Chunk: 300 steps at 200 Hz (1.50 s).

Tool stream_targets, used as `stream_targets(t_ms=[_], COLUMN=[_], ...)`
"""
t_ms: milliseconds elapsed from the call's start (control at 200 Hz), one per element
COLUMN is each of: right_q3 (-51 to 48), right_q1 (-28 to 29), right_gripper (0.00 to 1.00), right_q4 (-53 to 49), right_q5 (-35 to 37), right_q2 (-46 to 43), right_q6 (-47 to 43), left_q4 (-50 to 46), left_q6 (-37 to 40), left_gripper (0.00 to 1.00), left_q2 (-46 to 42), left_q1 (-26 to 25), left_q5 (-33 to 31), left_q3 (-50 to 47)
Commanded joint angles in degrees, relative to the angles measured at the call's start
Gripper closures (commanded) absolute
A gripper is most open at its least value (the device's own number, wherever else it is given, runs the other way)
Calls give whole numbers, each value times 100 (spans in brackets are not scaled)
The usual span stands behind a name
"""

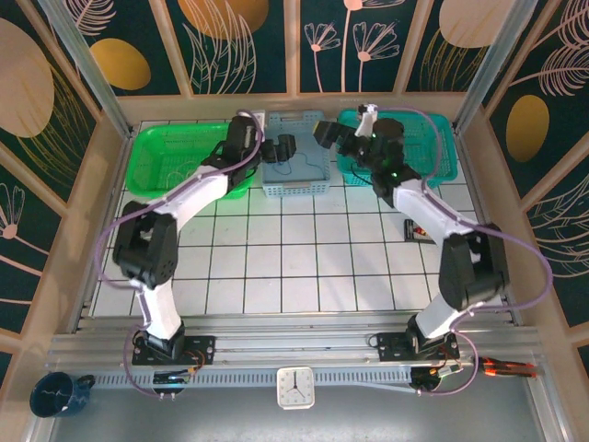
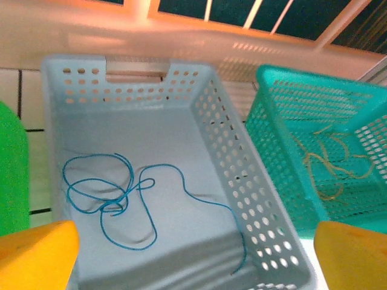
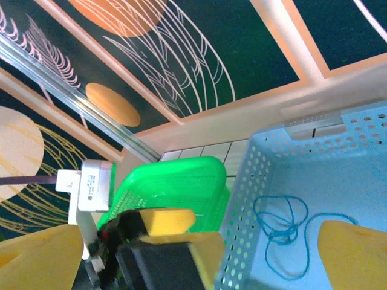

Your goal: Untangle the cables

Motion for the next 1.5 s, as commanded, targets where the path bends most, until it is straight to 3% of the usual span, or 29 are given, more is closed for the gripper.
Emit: stream_targets(t_ms=[0, 135, 305, 465, 671, 746, 916, 1076, 1156, 1236, 1276, 1311, 1351, 1426, 1496], right_q3=[-635, -1613, -2628, -3319, -4287, -4620, -5100, -5452, -5559, -5917, -6002, -5867, -5524, -5324, -5369], right_q1=[-22, 12, -21, -166, -988, -1235, -1544, -1643, -1721, -1949, -1987, -1996, -2034, -2275, -2146], right_gripper=[1, 1, 1, 1, 1, 1, 1, 1, 1, 1, 1, 1, 1, 1, 1], right_q4=[-164, -376, -527, -196, 799, 1429, 3071, 4703, 5063, 6452, 7261, 6601, 5575, 5389, 5550], right_q5=[642, 1592, 3007, 3845, 4260, 4370, 4022, 3427, 2924, 2639, 2625, 2476, 2290, 1894, 2138], right_q2=[-882, -2044, -2889, -3053, -2886, -2674, -1918, -1082, -937, -212, 256, 39, -127, -56, -22], right_q6=[-325, -691, -1550, -1926, -1959, -2084, -2574, -2852, -3053, -2915, -2961, -2924, -2916, -2791, -2858], left_q4=[642, 1398, 2494, 2487, 3923, 3993, 5204, 7336, 7747, 8673, 8139, 7506, 7615, 7315, 7192], left_q6=[145, 188, 350, 699, 1390, 1509, 1648, 1918, 1962, 2056, 2070, 2107, 2144, 2030, 1981], left_gripper=[1, 1, 1, 1, 1, 1, 1, 1, 1, 1, 1, 1, 1, 1, 1], left_q2=[-972, -2203, -3812, -4592, -5398, -5313, -4346, -2853, -2338, -1600, -1734, -1865, -1740, -1763, -1760], left_q1=[29, 32, 42, 202, 696, 1174, 1949, 2015, 2074, 2134, 2130, 2143, 2162, 2293, 2355], left_q5=[-148, -626, -1781, -2333, -2985, -3027, -2925, -2718, -2626, -2271, -2137, -1963, -1820, -1639, -1552], left_q3=[-688, -2125, -4158, -5115, -6495, -6666, -7144, -7472, -7435, -7483, -7314, -7120, -7061, -6940, -6879])
